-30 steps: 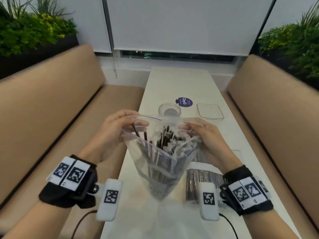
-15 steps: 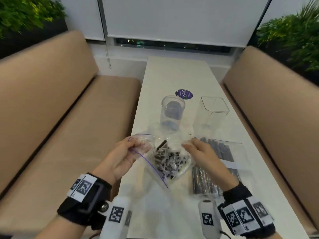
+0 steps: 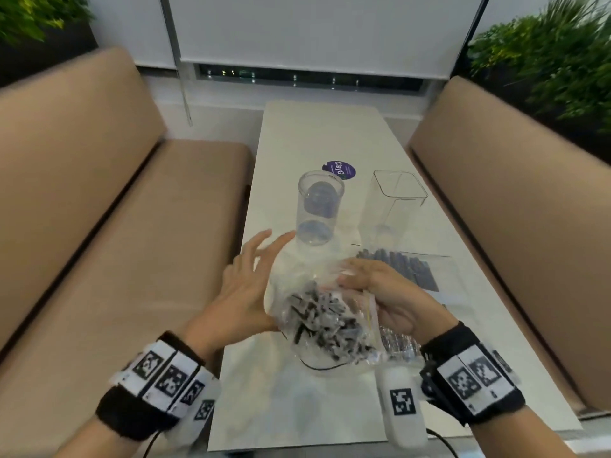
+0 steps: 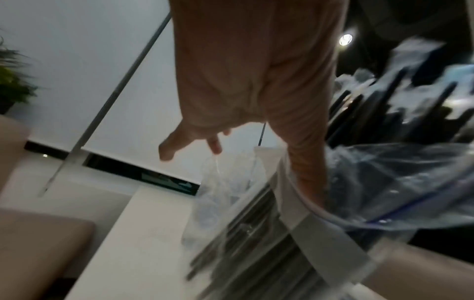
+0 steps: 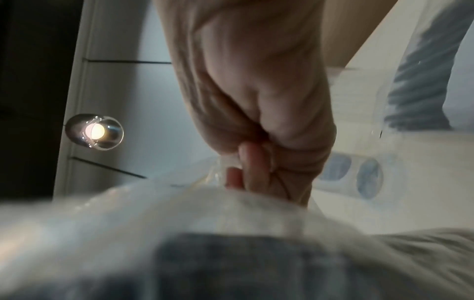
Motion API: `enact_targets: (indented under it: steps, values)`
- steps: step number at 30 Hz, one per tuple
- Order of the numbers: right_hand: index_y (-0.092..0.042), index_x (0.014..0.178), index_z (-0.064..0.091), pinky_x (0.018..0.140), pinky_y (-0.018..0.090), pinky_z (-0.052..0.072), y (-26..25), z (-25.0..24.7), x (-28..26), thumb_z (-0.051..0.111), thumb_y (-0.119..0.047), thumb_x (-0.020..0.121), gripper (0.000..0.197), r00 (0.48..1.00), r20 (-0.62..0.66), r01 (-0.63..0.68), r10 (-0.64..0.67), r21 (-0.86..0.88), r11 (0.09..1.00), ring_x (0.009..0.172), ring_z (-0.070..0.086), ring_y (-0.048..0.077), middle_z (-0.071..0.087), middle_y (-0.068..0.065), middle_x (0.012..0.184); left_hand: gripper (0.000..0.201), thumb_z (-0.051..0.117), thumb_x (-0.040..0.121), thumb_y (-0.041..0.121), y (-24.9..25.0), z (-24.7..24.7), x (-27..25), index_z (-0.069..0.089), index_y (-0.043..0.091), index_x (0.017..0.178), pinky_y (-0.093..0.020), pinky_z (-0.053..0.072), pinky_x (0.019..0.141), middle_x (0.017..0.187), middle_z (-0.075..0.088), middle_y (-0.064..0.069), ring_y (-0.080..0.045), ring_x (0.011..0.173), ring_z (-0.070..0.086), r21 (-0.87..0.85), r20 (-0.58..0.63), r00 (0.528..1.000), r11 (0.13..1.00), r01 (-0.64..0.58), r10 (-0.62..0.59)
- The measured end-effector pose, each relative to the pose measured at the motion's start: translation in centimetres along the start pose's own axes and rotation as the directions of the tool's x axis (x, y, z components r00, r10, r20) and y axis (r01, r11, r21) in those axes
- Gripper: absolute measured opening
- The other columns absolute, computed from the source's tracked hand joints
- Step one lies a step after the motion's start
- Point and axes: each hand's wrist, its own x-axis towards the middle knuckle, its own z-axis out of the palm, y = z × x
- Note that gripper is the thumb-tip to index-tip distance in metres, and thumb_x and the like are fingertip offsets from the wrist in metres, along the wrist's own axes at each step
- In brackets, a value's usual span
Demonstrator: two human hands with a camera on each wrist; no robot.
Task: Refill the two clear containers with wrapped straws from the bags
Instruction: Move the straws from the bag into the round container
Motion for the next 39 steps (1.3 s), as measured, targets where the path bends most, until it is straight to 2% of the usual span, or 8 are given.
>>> enact_targets:
  steps: [5,11,15,22,25,28,33,39]
  values:
    - [-0.010,0.107,0.066,0.063,0.031,0.046,-2.3,0.6,-1.2,0.058,-0.010,0.094,0.015,0.997,0.042,0.080,-0.072,-0.241,0.967,0.070,0.061,0.024,0.076,0.007,0.082,0.061,0.083,0.062,0.029,2.0,1.8,0.1,0.055,0.061,0.106,-0.015,0.050,0.083,0.100,0.065,0.038,0.017,0.093,0.059,-0.313,0.044,0.999,0.949,0.034,-0.021]
    - [-0.033,0.095,0.070,0.097,0.052,0.047,-4.8,-0.9,-5.5,0.059,-0.008,0.087,0.028,0.906,0.064,0.373,-0.419,-0.592,0.714,0.096,0.064,0.034,0.068,0.004,0.112,0.037,0.073,0.059,0.028,2.0,3.2,-0.6,0.066,0.013,0.092,-0.041,0.056,0.070,0.089,0.071,-0.012,-0.010,0.073,0.061,-0.524,-0.144,0.935,0.827,0.205,-0.323]
    - [-0.029,0.098,0.069,0.067,0.015,0.047,-3.6,-0.5,-4.5,0.055,-0.003,0.088,0.031,0.800,-0.025,0.422,-0.599,-0.686,0.592,0.068,0.057,0.001,0.066,-0.010,0.109,0.028,0.072,0.061,0.025,3.9,3.4,-0.3,0.071,0.014,0.087,-0.018,0.048,0.046,0.068,0.074,-0.002,-0.002,0.053,0.061,-0.655,-0.215,0.860,0.722,0.225,-0.463]
    - [-0.018,0.106,0.071,0.085,0.036,0.059,-2.6,-3.7,-1.6,0.067,-0.011,0.089,0.019,0.892,-0.030,0.429,-0.451,-0.260,0.865,0.101,0.071,0.022,0.076,0.004,0.106,0.090,0.087,0.059,-0.002,3.4,4.0,-0.4,0.041,0.002,0.137,-0.004,0.050,0.064,0.121,0.064,-0.002,0.014,0.085,0.066,-0.690,0.097,0.914,0.636,0.347,-0.394]
    - [-0.009,0.111,0.069,0.074,0.026,0.060,-2.3,-5.0,-0.7,0.070,-0.009,0.083,0.027,0.937,0.039,0.347,-0.347,0.000,0.938,0.091,0.073,0.021,0.076,0.011,0.103,0.129,0.085,0.057,-0.007,2.2,2.5,-0.4,0.003,0.033,0.148,-0.004,0.048,0.082,0.141,0.032,0.035,0.022,0.113,0.049,-0.661,0.072,0.937,0.687,0.302,-0.342]
    - [-0.005,0.105,0.069,0.068,0.023,0.060,-1.5,-4.9,0.7,0.068,-0.002,0.075,0.030,0.953,0.103,0.256,-0.284,0.228,0.939,0.077,0.074,0.016,0.077,0.012,0.090,0.133,0.081,0.059,-0.015,2.6,1.9,-0.2,0.001,0.052,0.141,-0.014,0.046,0.098,0.124,0.021,0.060,0.034,0.114,0.034,-0.641,0.058,0.961,0.728,0.244,-0.271]
    - [0.001,0.097,0.069,0.062,0.028,0.052,2.5,-4.2,3.6,0.054,0.016,0.086,0.024,0.975,-0.003,0.223,-0.223,-0.018,0.975,0.070,0.065,0.024,0.073,0.023,0.089,0.121,0.080,0.058,-0.019,2.9,5.2,0.6,0.021,0.048,0.139,-0.034,0.056,0.091,0.148,0.039,0.005,-0.006,0.125,0.055,-0.721,0.011,0.959,0.663,0.204,-0.282]
    - [-0.008,0.110,0.067,0.054,0.011,0.049,4.3,-4.7,4.9,0.052,-0.002,0.092,0.025,0.914,-0.091,0.245,-0.396,-0.654,0.715,0.072,0.062,0.005,0.072,0.007,0.102,0.069,0.081,0.064,-0.009,1.7,7.6,1.1,0.058,0.030,0.115,-0.041,0.060,0.080,0.103,0.074,0.002,-0.013,0.093,0.072,-0.664,-0.107,0.892,0.699,0.265,-0.440]
